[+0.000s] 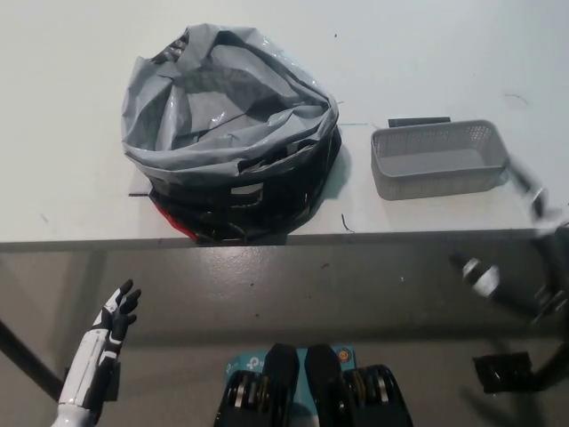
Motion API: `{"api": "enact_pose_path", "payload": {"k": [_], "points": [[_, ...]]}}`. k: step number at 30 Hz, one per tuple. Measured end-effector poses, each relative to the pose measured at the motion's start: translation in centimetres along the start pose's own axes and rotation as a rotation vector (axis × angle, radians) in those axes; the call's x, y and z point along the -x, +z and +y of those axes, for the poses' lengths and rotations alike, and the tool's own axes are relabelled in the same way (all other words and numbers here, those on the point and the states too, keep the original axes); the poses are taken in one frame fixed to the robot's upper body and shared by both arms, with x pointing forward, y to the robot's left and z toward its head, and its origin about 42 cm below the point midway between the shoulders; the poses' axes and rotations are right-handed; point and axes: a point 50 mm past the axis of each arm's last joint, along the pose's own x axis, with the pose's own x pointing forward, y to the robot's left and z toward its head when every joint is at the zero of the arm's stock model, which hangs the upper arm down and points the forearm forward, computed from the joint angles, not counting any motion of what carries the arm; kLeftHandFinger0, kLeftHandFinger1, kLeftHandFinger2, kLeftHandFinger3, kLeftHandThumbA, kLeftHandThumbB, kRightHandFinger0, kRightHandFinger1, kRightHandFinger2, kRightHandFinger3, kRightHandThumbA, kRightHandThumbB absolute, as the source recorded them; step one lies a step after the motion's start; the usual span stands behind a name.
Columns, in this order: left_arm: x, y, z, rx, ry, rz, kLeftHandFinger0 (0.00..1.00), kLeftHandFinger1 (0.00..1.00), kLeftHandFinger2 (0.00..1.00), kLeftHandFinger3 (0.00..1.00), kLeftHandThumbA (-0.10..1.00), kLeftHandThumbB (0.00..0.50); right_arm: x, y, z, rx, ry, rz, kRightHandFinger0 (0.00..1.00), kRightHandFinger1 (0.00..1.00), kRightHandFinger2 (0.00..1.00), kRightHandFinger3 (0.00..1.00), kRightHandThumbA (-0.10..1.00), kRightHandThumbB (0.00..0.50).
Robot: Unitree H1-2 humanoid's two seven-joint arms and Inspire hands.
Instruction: Use the right hand to pick up a small rectangular container and put it into a plastic bag and lift the bag
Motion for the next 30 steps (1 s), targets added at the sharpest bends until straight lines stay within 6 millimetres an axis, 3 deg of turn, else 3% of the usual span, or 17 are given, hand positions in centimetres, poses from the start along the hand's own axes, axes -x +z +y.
{"api": "enact_pose_path", "payload": {"k": [4,7,10,14,16,21,24,30], "points": [[-0.1,0.0,-0.1,0.001,-0.005,-0.001,1.0,1.0,1.0,1.0,1.0,0.262,-5.5,1.8,-4.6,0.165,0.078,-0.078,1.0,1.0,1.0,1.0,0.86,0.479],[-0.2,0.1,-0.1,0.0,-0.009,-0.003,1.0,1.0,1.0,1.0,1.0,0.262,-9.3,3.3,-6.4,0.247,0.134,-0.114,1.0,1.0,1.0,1.0,0.8,0.5],[-0.3,0.2,-0.1,0.0,-0.01,-0.007,1.0,1.0,1.0,1.0,1.0,0.259,-12.5,4.6,-7.0,0.306,0.193,-0.125,1.0,1.0,1.0,1.0,0.84,0.5],[-0.4,0.2,-0.2,0.001,-0.017,-0.008,1.0,1.0,1.0,1.0,1.0,0.243,-16.2,5.2,-6.7,0.359,0.295,-0.08,1.0,1.0,1.0,1.0,0.81,0.5],[-0.4,0.2,-0.2,0.001,-0.019,-0.007,1.0,1.0,1.0,1.0,1.0,0.245,-17.5,5.0,-6.1,0.376,0.353,-0.045,1.0,1.0,1.0,1.0,0.9,0.5],[-0.4,0.2,-0.3,0.001,-0.024,-0.007,1.0,1.0,1.0,1.0,1.0,0.236,-20.8,3.6,-4.4,0.445,0.521,0.07,1.0,1.0,1.0,1.0,1.0,0.5],[-0.4,0.2,-0.3,0.001,-0.03,-0.007,1.0,1.0,1.0,1.0,1.0,0.249,-22.6,2.6,-3.7,0.498,0.616,0.155,1.0,1.0,1.0,1.0,1.0,0.5],[-0.4,0.2,-0.5,-0.002,-0.038,-0.008,1.0,1.0,1.0,1.0,1.0,0.227,-25.4,0.8,-2.7,0.608,0.782,0.338,1.0,1.0,1.0,1.0,1.0,0.5]]}}
